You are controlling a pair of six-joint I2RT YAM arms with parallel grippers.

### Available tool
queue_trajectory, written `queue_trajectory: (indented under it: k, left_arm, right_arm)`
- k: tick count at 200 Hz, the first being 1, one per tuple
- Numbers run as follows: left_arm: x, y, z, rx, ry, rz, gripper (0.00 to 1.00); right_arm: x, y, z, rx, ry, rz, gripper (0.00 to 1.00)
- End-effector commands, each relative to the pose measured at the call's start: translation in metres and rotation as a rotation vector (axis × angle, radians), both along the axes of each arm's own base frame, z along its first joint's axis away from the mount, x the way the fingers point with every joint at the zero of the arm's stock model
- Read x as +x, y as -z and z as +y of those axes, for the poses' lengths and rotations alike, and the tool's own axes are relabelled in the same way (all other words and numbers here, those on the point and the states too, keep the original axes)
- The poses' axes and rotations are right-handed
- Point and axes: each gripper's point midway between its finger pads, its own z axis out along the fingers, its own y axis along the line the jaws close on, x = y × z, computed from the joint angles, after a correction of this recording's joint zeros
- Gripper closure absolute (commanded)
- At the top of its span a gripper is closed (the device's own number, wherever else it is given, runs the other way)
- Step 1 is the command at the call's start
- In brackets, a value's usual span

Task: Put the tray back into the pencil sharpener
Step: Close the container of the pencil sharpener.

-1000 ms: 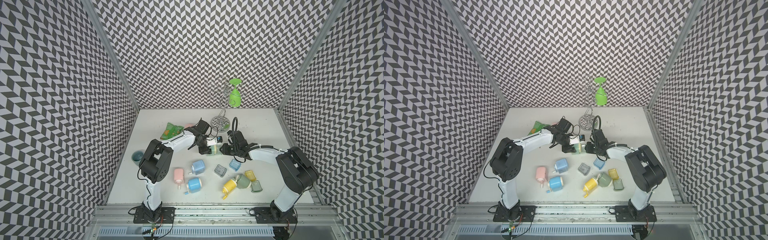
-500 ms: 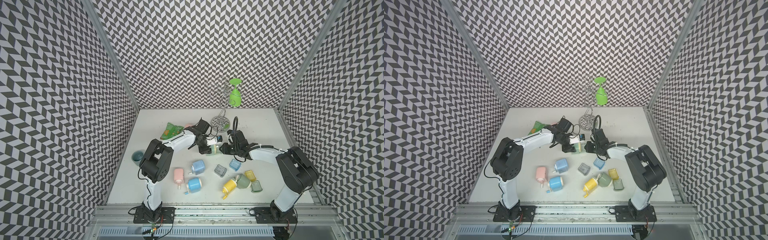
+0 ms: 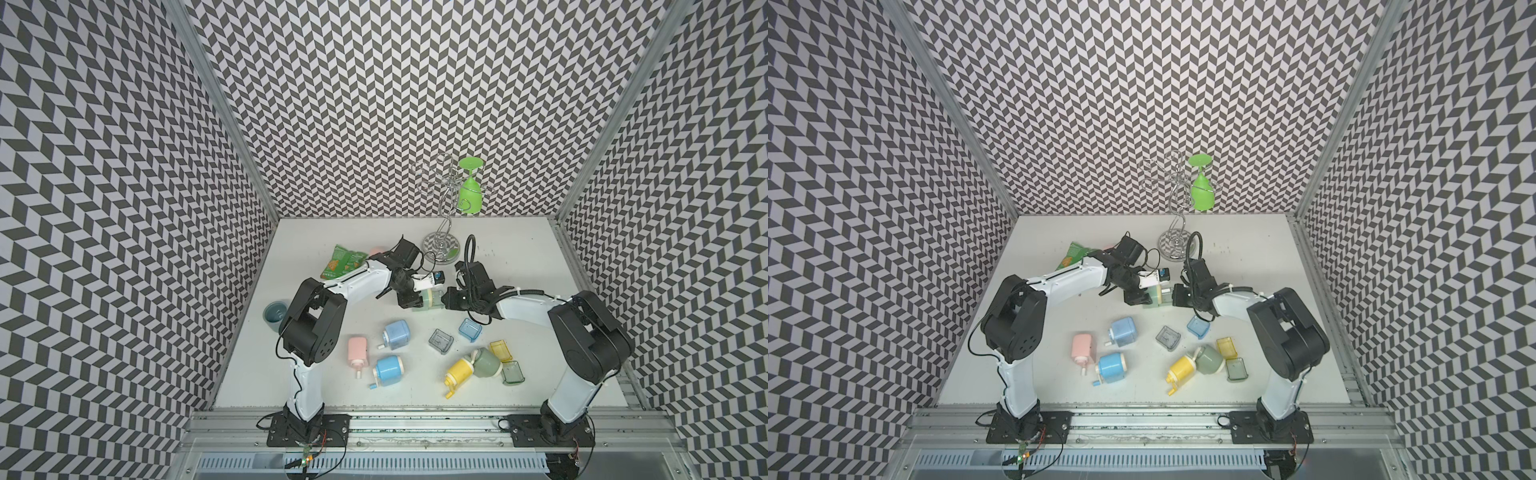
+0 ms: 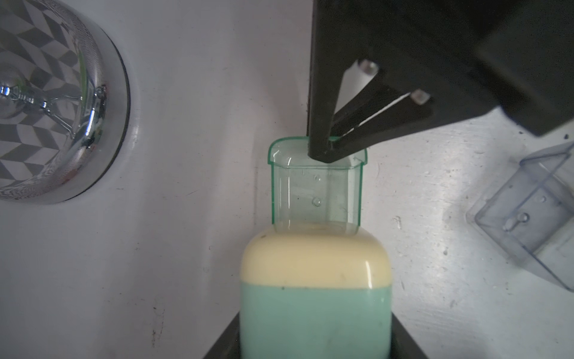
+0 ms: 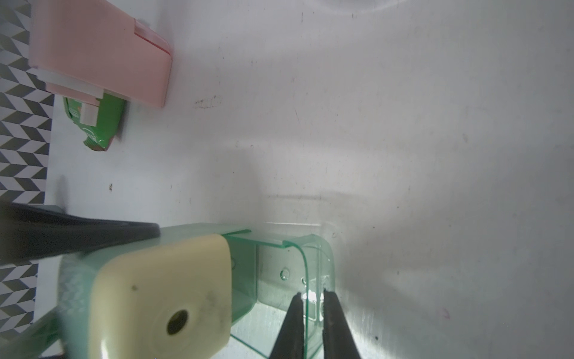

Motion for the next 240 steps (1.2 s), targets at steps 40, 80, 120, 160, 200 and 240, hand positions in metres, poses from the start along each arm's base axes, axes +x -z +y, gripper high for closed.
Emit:
queue_trajectory:
  k: [40,80,120,160,200,240]
  left_arm:
    - [0.009,0.011,-0.003,0.032,-0.009,-0.026,0.56]
    - [0.009,0.005,-0.005,0.016,-0.012,-0.028,0.56]
    - [0.008,0.008,-0.002,0.022,-0.019,-0.025,0.56]
    - [0.009,0.008,-0.002,0.019,-0.026,-0.026,0.57]
    - [0.01,0.006,-0.004,0.005,-0.038,-0.025,0.57]
    - [0.01,0.006,-0.006,-0.006,-0.042,-0.02,0.59]
  right_arm:
    - [0.002,-0.021,0.019,0.027,-0.106,-0.072,0.9]
    - [0.002,-0.022,0.026,0.063,-0.124,-0.059,0.79]
    - [0.015,-0.043,0.004,0.065,-0.009,-0.096,0.75]
    - [0.016,-0.014,-0.023,-0.01,0.132,-0.018,0.81]
    - [0.011,-0.004,0.002,0.013,0.054,0.009,0.83]
    - [0.001,-0.004,0.021,0.071,-0.033,0.019,0.84]
